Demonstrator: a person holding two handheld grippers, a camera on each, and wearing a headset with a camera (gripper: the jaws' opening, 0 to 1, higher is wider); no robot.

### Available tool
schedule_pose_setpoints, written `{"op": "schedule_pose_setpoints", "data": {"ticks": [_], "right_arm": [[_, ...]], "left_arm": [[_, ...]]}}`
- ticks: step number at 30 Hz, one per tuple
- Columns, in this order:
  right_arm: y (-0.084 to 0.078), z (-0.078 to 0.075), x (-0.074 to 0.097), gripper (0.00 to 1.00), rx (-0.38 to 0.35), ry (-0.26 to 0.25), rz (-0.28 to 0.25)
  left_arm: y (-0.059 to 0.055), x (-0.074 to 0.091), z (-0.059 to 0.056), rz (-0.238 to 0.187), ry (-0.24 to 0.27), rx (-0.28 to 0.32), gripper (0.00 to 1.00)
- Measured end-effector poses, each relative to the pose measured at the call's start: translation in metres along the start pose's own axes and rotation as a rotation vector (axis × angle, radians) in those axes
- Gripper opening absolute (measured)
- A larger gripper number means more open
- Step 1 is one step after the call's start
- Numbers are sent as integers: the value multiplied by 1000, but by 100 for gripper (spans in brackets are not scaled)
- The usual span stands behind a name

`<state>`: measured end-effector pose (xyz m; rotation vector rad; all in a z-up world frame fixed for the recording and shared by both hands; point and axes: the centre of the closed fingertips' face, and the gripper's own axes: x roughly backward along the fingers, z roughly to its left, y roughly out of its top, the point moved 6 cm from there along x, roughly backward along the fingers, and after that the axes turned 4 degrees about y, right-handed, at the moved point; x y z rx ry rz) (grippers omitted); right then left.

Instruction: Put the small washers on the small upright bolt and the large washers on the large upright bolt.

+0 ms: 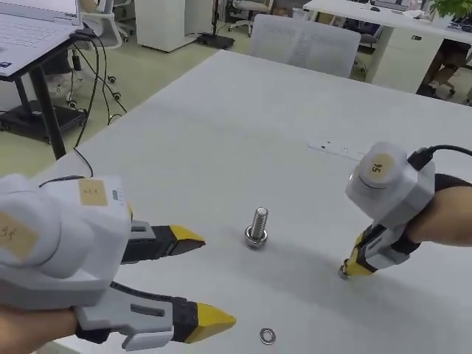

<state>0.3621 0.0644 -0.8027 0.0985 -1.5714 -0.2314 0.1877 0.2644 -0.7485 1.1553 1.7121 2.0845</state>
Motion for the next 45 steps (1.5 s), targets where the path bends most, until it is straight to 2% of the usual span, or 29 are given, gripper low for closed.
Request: {"op": "schedule_pose_setpoints", "data": {"ticks": [12, 27, 37, 45], "right_arm": [[-1, 2, -5, 14, -6, 8, 10], [-2, -3, -4, 15, -1, 3, 8], [-3, -6, 3, 16, -3, -19, -1], [-12, -2, 12, 17, -13, -43, 1]], "left_arm": [[-1, 1, 0, 4, 0, 3, 56], [0, -2, 0, 6, -3, 3, 56], [2, -2, 0, 3, -5, -1, 56], [2, -1, -1, 0, -6, -5, 56]]}}
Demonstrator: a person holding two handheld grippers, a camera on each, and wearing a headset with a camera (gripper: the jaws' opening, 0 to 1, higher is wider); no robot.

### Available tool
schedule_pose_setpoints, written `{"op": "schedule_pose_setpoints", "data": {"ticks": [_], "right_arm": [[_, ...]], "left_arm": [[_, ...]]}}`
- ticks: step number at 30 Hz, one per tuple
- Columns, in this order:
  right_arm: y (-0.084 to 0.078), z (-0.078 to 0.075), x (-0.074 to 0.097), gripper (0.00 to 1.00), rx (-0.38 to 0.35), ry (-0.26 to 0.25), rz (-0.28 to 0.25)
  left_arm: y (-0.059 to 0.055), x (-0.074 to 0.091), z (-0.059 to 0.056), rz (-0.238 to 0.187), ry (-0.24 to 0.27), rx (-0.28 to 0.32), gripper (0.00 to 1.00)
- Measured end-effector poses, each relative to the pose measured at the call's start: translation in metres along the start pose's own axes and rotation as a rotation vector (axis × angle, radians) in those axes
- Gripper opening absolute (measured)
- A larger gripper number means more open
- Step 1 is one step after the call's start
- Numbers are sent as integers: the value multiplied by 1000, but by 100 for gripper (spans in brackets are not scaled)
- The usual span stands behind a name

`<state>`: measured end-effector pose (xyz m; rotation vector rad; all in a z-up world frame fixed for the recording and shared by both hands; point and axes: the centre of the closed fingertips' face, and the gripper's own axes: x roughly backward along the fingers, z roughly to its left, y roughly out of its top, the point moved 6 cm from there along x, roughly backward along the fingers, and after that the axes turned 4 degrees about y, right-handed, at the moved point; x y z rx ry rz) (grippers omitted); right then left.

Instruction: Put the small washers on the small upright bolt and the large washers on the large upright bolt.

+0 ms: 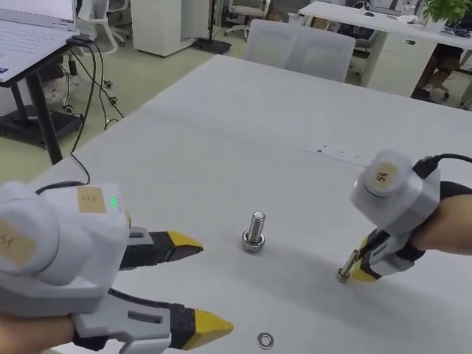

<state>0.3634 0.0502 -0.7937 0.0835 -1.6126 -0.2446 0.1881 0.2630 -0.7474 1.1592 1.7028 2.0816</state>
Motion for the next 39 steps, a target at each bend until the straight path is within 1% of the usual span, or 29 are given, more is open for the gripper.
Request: {"op": "schedule_pose_setpoints", "data": {"ticks": [6, 12, 14, 16, 21, 28, 31, 39], "right_arm": [[-4, 5, 5, 17, -4, -13, 1], [-5, 14, 8, 17, -6, -14, -3], [-5, 14, 8, 18, -5, -11, -4], [-6, 18, 8, 18, -6, -6, -3], [-5, 33, 6, 18, 4, 9, -4], [7, 59, 2, 18, 43, 42, -16], [15, 72, -2, 18, 73, 58, -18], [36, 96, -9, 18, 141, 94, -26]], "left_arm": [[1, 1, -1, -5, 0, -4, 56], [2, 3, -1, -8, 1, -11, 56], [2, 3, -2, -8, 0, -13, 56], [2, 4, -2, -9, 0, -14, 56], [2, 5, -3, -12, -1, -18, 56], [3, 8, -5, -16, 0, -26, 56], [3, 9, -5, -19, 2, -27, 56], [4, 11, -7, -23, 4, -32, 56]]}}
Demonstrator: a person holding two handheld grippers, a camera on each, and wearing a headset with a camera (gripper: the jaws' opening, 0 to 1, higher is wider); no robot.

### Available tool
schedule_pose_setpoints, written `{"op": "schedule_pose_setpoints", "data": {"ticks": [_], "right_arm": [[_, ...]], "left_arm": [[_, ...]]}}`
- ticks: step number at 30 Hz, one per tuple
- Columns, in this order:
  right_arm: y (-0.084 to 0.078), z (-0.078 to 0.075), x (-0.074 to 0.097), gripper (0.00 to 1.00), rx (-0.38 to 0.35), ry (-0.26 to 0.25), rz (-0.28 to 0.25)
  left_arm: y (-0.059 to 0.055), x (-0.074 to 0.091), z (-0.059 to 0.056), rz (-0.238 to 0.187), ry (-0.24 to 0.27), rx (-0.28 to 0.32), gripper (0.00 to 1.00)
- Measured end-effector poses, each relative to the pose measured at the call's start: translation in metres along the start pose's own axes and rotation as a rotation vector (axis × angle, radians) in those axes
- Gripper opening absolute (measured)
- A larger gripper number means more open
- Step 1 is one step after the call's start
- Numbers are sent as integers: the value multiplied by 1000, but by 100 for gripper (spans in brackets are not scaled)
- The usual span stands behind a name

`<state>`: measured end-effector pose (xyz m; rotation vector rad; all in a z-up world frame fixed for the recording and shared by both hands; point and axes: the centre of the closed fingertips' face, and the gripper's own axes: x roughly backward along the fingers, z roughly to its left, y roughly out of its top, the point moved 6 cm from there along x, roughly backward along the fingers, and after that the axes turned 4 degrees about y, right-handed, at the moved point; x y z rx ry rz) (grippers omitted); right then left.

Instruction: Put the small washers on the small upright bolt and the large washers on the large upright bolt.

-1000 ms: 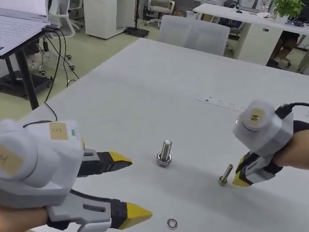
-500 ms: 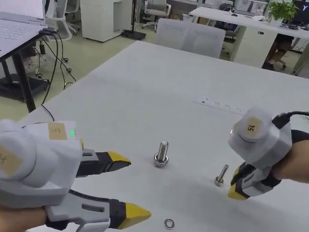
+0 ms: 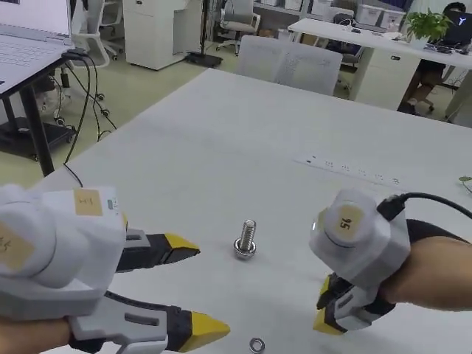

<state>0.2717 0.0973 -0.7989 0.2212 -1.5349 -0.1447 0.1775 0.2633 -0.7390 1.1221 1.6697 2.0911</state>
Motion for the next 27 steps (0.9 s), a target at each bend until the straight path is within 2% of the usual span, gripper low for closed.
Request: {"op": "schedule_pose_setpoints", "data": {"ticks": [14, 27], "right_arm": [[37, 28, -15, 18, 106, 50, -4], [50, 40, -30, 18, 165, 79, 20]], "left_arm": [[1, 5, -1, -11, 9, -1, 56], [1, 10, -3, -14, 21, 6, 56]]}}
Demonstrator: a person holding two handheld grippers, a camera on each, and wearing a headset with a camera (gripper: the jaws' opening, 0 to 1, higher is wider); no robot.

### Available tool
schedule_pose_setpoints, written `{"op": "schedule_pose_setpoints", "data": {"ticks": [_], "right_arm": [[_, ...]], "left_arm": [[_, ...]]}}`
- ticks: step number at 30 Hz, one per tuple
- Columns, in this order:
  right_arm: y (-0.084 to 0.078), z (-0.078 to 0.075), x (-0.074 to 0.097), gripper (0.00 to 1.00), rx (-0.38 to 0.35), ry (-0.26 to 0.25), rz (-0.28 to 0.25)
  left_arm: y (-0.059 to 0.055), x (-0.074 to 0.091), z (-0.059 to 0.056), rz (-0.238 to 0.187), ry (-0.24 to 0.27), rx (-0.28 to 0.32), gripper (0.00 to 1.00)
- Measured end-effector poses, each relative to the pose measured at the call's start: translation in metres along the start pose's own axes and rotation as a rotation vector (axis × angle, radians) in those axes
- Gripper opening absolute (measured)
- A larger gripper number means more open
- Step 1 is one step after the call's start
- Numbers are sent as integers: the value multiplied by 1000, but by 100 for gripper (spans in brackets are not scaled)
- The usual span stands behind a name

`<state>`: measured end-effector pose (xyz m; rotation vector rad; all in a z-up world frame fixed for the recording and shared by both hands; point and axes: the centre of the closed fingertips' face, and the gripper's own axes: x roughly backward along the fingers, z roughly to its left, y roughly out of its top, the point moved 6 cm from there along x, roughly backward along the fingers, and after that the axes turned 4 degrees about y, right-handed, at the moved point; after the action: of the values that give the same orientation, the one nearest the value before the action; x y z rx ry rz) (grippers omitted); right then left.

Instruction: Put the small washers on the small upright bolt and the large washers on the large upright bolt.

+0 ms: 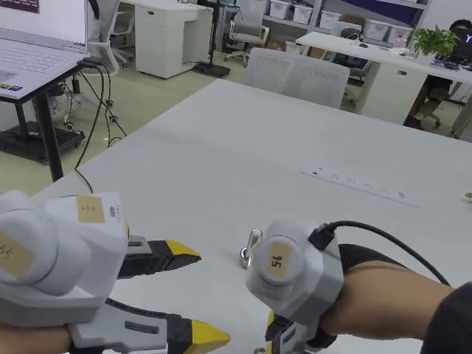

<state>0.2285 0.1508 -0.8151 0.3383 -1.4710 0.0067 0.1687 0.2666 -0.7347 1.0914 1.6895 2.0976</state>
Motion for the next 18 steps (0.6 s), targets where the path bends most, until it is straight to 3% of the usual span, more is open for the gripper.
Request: {"op": "schedule_pose_setpoints", "data": {"ticks": [18], "right_arm": [[0, -2, -6, 17, 11, 4, 17]], "left_arm": [[-1, 0, 1, -2, 5, 6, 56]]}}
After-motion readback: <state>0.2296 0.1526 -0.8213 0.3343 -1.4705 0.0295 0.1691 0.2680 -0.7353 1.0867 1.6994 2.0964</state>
